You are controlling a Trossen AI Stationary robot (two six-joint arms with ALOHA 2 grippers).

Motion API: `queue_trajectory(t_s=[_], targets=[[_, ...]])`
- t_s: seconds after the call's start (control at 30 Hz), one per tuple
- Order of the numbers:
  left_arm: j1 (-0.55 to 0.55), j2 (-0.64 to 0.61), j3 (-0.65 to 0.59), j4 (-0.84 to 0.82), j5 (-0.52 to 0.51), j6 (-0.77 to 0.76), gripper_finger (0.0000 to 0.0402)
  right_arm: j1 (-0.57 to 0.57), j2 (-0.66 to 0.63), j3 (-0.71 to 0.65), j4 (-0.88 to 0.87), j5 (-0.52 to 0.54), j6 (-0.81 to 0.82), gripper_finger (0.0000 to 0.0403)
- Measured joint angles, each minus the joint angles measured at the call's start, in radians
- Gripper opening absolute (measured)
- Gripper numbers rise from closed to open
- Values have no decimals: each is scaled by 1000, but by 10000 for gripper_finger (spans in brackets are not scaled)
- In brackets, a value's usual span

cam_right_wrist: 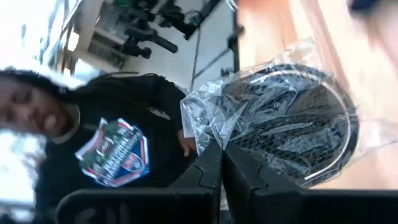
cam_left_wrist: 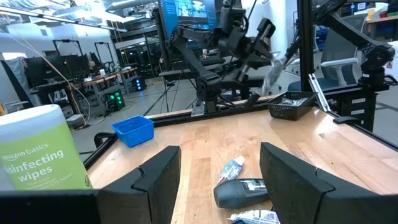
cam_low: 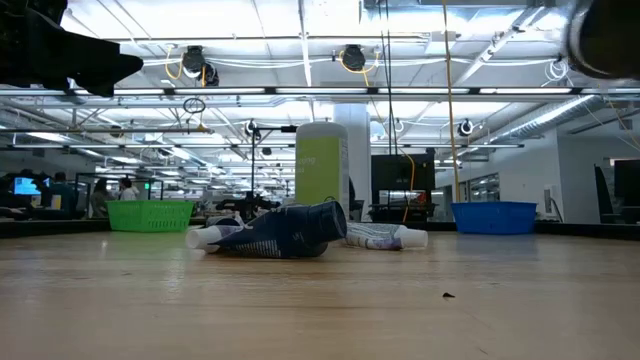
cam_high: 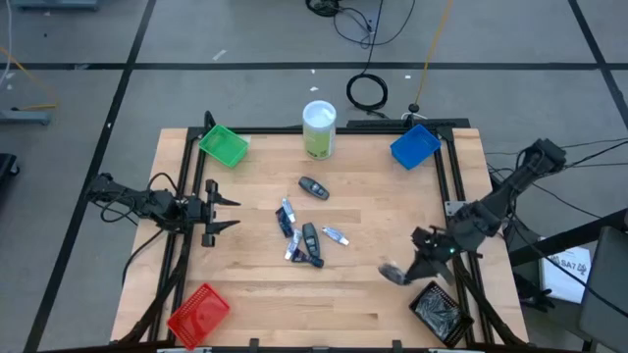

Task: Pick & Place Travel size toiletries
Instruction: Put the black hairbrush into the black bin

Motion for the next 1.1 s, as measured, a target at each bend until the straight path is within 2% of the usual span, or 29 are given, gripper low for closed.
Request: queue_trajectory(t_s=[0.33,0.43,0.6,0.77,1.1], targets=[[0,0,0,0,0,0,216,264,0,0,-35,96,712,0],[0,0,0,0,0,-1,216,357,17,12,-20,162,876,0],[0,0,0,0,0,0,216,488,109,60,-23,169,1093,0],[0,0,0,0,0,-1,216,544,193,69,11,243,1091,0],[0,0,0,0,0,0,216,544,258,69,-32,244,1032,0]])
